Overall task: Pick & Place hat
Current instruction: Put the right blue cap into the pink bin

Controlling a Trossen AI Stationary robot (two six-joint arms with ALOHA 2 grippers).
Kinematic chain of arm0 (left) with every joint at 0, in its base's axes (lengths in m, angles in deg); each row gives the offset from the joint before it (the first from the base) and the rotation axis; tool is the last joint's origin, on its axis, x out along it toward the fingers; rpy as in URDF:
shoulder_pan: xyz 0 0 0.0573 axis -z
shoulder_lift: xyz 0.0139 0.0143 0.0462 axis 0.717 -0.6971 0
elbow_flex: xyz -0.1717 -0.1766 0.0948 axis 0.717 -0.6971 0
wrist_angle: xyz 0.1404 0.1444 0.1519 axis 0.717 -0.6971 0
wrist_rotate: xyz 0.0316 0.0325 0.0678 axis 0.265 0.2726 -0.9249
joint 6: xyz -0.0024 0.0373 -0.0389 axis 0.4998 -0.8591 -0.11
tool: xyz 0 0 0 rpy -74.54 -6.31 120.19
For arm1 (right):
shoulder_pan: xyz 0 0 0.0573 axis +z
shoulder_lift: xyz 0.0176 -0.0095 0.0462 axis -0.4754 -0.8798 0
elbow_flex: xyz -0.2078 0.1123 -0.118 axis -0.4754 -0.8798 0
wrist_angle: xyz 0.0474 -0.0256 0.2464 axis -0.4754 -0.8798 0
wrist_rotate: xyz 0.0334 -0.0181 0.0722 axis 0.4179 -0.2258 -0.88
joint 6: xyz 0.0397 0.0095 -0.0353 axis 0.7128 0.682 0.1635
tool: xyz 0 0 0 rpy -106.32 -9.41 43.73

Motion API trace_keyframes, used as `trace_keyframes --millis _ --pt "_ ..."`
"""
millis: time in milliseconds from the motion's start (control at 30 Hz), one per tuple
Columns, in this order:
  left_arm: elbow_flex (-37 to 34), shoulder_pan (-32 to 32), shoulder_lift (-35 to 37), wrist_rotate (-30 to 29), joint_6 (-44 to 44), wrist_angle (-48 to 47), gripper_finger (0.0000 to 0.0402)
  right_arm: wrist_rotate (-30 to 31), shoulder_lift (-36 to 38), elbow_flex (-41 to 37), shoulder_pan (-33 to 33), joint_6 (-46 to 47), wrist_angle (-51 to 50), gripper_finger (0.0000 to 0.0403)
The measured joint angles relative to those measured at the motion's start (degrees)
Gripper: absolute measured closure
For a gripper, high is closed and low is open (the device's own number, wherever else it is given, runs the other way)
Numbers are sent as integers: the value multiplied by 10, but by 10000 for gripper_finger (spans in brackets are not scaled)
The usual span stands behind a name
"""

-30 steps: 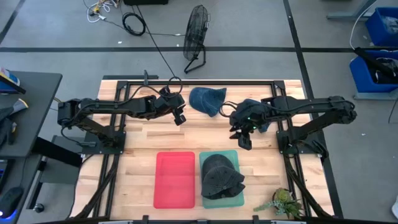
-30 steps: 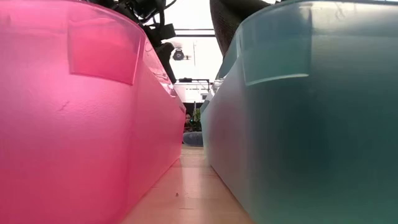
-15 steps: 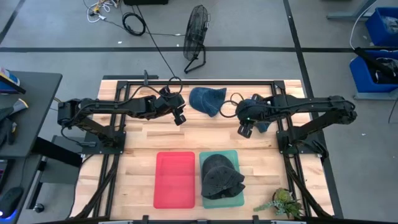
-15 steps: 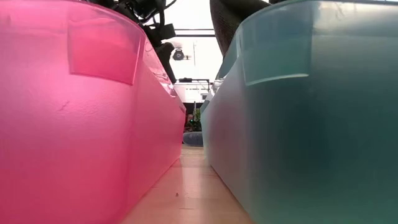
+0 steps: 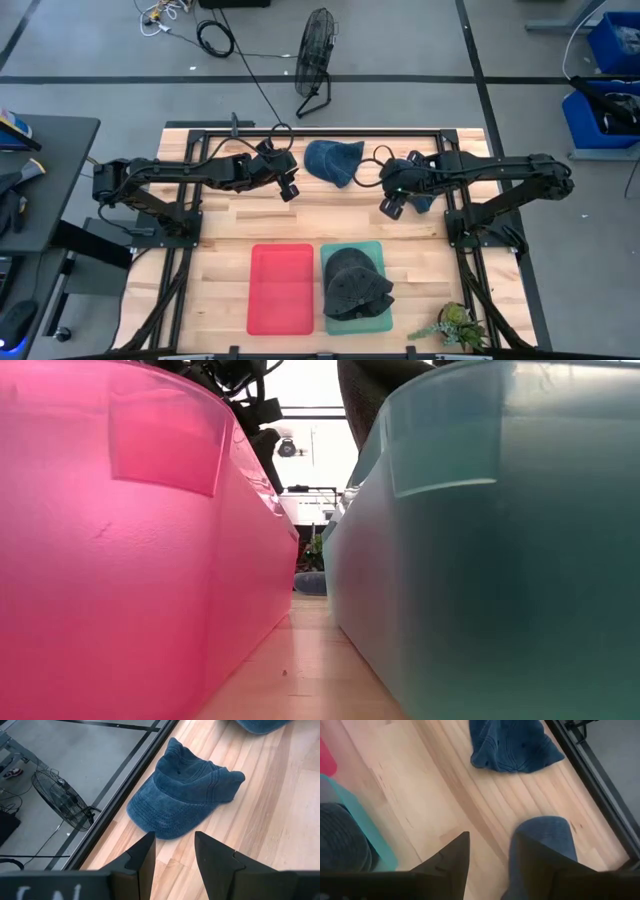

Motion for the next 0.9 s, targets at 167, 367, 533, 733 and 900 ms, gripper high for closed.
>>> trace_keyframes --millis 167,367,533,733,900 --pt "0 0 0 0 0 0 262 -1 0 0 0 29 2 243" --pt "0 0 0 0 0 0 262 -2 0 0 0 44 11 243" --pt "0 0 0 0 0 0 262 -2 0 0 0 44 23 243" --pt "0 0 0 0 0 0 262 -17 -6 -1 0 51 -7 243" --pt "0 0 0 0 0 0 262 -17 -8 -58 0 25 -20 243"
